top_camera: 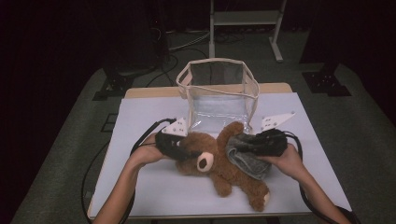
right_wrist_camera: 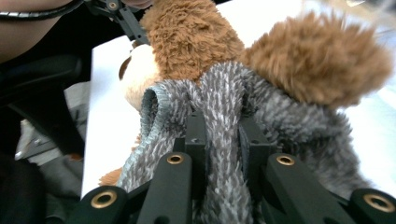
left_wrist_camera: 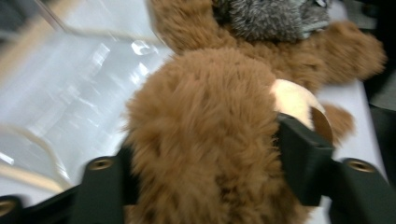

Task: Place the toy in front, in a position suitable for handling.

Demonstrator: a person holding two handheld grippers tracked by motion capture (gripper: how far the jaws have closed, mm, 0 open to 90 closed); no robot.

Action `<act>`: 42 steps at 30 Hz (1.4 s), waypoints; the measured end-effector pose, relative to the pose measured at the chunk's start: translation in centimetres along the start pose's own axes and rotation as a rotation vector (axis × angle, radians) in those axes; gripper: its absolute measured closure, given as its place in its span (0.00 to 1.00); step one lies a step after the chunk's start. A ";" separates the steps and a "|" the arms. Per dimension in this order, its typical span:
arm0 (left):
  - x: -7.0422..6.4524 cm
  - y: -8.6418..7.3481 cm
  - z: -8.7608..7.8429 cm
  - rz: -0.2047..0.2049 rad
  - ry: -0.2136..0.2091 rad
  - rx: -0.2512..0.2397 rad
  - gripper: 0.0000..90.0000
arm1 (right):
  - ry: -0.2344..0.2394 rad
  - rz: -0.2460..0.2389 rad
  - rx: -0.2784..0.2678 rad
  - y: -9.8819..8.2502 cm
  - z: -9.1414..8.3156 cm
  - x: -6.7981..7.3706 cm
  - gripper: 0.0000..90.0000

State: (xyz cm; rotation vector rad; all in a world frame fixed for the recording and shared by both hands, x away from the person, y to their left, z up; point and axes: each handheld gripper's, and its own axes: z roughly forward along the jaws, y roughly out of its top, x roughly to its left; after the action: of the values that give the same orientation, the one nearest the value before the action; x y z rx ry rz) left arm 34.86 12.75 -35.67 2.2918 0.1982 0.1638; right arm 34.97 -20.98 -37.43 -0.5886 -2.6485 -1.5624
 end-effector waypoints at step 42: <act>-2.5 -2.5 -0.2 0.010 0.028 -0.071 0.40 | 0.088 -0.081 0.211 5.2 2.7 1.9 0.86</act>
State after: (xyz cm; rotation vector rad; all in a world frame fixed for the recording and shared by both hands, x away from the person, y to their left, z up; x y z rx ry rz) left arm 32.12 14.07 -37.58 2.2208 0.1917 0.2049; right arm 35.35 -15.89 -34.04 -0.3971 -2.7530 -1.2689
